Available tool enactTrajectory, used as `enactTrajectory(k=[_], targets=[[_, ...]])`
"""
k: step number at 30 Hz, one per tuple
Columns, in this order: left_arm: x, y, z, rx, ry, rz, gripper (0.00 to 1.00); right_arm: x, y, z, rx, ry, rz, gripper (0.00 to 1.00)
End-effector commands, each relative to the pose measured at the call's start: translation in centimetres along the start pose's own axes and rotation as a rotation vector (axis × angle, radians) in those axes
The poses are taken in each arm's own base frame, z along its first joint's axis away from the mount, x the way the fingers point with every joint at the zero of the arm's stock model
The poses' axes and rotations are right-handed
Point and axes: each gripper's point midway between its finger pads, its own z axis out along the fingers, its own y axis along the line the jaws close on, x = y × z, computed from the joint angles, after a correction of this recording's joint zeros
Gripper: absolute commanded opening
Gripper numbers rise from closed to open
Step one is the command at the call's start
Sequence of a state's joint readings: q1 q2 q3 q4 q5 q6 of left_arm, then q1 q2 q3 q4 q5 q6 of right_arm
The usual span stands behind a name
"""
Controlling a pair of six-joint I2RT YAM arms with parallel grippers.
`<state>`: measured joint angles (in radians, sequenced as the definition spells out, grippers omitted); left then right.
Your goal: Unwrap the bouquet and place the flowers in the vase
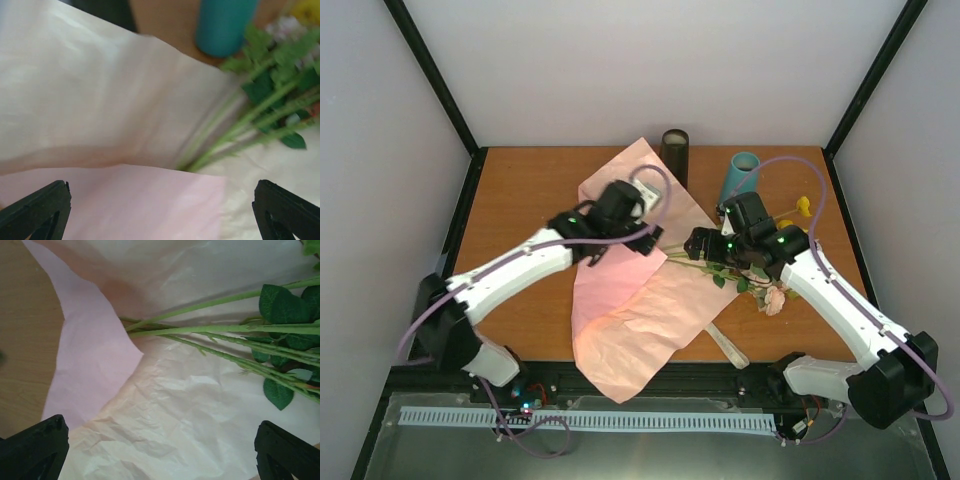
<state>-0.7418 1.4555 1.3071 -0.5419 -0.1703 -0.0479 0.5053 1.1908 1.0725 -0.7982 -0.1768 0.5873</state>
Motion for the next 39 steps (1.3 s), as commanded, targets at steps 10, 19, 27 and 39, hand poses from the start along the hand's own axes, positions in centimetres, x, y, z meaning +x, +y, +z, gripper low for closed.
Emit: enactTrajectory(k=[10,19,27,39], targets=[[7.3,-6.6,9.8,-0.194,0.306,0.054,1.0,-0.9,-2.9,-2.3,0.134,-0.061,-0.035,1.0],[10.2,-2.7,10.1,-0.462,0.411,0.111,0.76,-0.6,-3.4,-2.4,0.12,-0.061,-0.023,1.0],[11.1,1.4,5.4,-0.601,0.404,0.05,0.0,-1.1,-3.0,-2.1,0.107,-0.065,-0.025,1.0],[10.9,17.4,0.3,-0.696,0.262,-0.117,0.0,0.3,-2.7,-1.5,0.05,-0.036,0.026,1.0]])
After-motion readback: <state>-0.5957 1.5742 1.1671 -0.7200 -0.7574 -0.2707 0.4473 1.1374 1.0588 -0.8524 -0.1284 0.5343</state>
